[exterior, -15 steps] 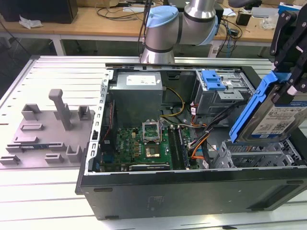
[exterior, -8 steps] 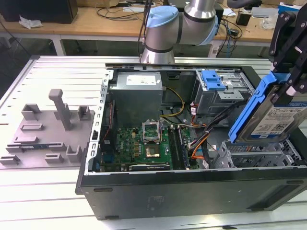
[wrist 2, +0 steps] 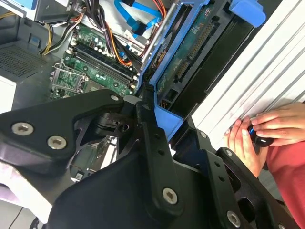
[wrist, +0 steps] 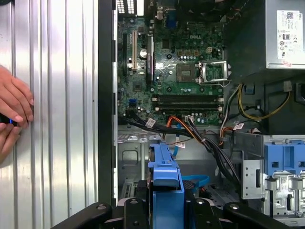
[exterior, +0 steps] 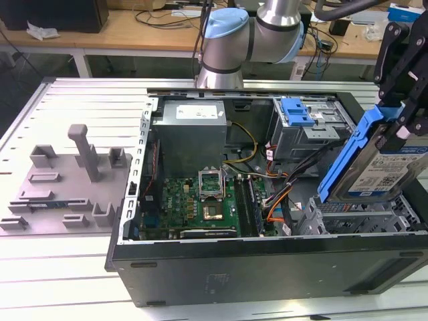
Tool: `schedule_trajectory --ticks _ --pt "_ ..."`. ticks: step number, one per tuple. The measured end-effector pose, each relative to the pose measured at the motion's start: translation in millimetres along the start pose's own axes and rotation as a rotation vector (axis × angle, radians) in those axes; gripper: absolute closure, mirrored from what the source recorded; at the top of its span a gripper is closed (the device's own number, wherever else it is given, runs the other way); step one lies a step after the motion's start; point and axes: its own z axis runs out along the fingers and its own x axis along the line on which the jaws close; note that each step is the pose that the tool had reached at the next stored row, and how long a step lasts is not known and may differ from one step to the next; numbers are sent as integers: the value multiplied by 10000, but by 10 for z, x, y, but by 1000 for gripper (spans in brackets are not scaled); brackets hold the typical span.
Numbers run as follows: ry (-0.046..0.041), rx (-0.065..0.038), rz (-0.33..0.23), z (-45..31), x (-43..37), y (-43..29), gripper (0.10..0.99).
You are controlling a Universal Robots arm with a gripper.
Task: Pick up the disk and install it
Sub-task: 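Insert the disk into the insertion slot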
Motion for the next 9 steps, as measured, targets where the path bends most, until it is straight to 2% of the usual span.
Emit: schedule_trajectory --ticks 9 --pt "0 0 0 57 24 -2 722"
